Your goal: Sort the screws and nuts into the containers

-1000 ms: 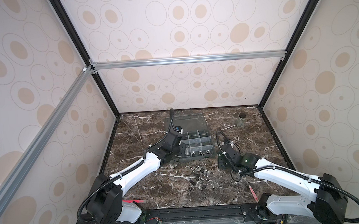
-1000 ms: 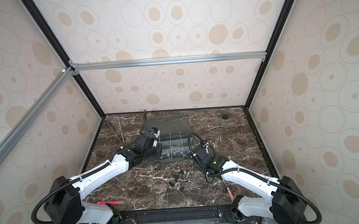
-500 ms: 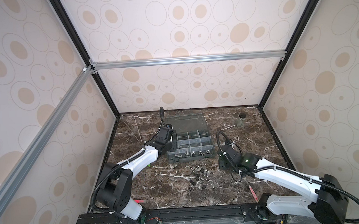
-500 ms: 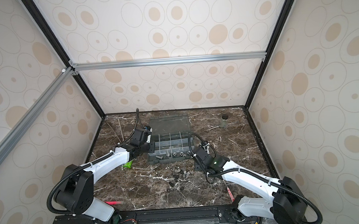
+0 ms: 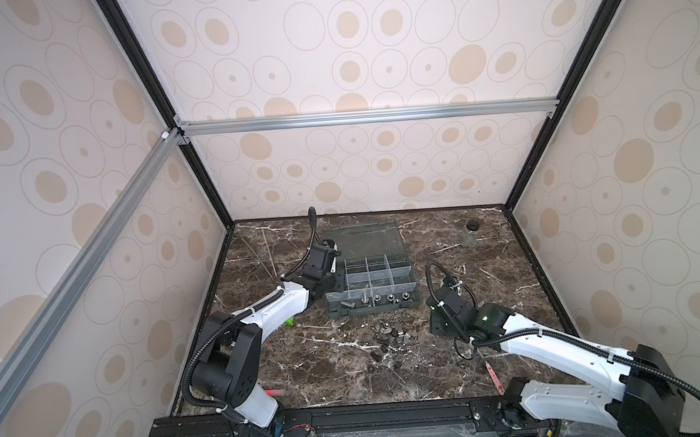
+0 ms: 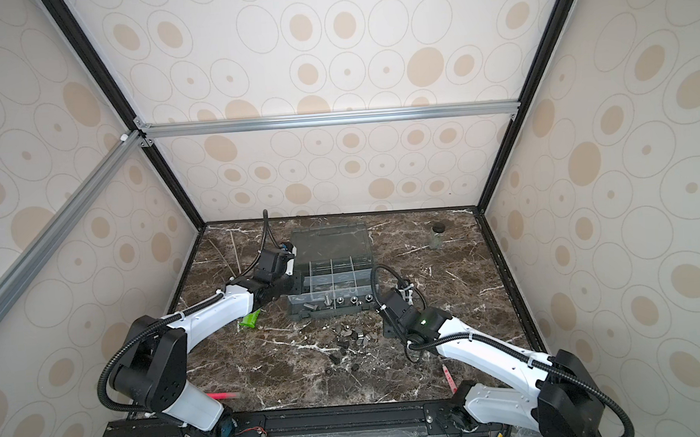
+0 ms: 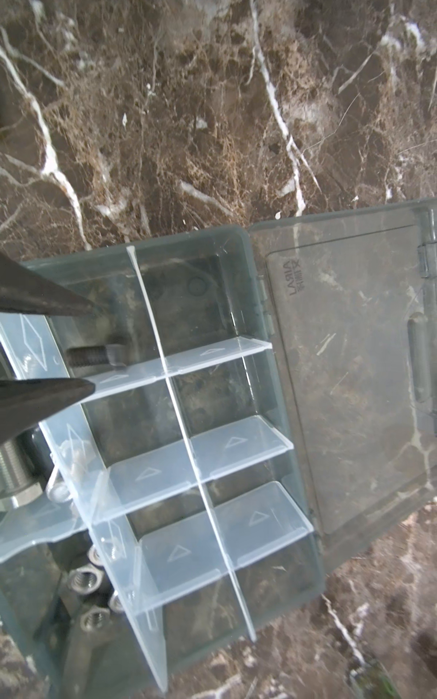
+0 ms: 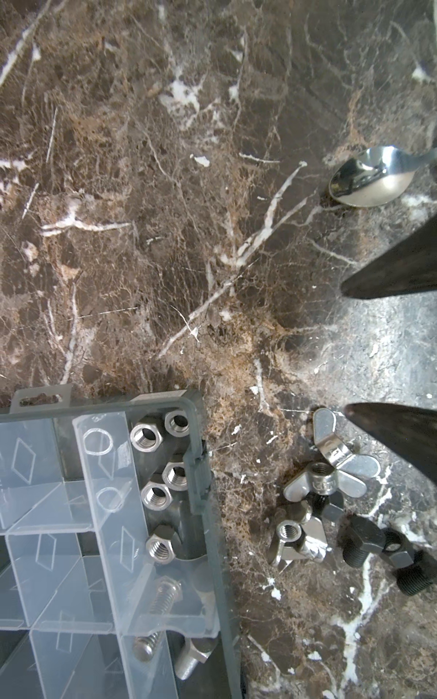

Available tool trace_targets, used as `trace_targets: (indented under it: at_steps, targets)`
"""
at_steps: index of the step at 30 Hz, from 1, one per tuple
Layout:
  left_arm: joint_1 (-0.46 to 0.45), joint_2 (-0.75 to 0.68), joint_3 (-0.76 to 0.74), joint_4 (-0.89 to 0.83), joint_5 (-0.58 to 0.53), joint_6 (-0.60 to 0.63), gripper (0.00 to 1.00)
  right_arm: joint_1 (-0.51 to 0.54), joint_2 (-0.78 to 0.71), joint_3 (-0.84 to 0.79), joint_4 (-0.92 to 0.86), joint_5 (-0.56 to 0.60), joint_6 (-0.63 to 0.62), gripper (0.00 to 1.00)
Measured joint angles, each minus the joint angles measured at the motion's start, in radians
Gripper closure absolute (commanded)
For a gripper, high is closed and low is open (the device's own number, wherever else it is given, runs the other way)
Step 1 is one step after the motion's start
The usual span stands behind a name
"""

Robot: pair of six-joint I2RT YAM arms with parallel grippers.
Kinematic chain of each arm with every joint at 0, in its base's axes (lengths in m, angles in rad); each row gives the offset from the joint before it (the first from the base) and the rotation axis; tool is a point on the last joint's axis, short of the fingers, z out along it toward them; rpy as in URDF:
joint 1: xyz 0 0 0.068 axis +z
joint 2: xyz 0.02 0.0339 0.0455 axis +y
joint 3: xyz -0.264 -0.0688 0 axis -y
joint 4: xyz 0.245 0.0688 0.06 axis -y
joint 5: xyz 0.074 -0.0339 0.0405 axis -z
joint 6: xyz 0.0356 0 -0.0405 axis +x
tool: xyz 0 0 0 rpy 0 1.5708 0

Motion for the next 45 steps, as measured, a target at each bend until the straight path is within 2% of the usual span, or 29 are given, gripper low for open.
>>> trace_targets:
  at_steps: [7, 13, 27, 37, 45]
  targets:
    - [0.000, -0.010, -0.003, 0.041, 0.001, -0.008, 0.69, 0.001, -0.036, -0.011, -0.005, 0.001, 0.016, 0.52]
    - [0.001, -0.089, -0.042, 0.063, -0.001, -0.009, 0.69, 0.002, -0.022, -0.012, 0.006, 0.001, 0.007, 0.52]
    - [0.009, -0.263, -0.150, 0.132, -0.013, -0.012, 0.68, 0.011, 0.178, 0.098, 0.084, -0.055, -0.070, 0.52]
    - [0.011, -0.446, -0.315, 0.226, 0.001, -0.025, 0.65, 0.084, 0.283, 0.172, 0.111, -0.083, -0.090, 0.52]
    - [0.011, -0.500, -0.357, 0.263, 0.001, -0.031, 0.64, 0.152, 0.397, 0.235, 0.116, -0.101, -0.090, 0.52]
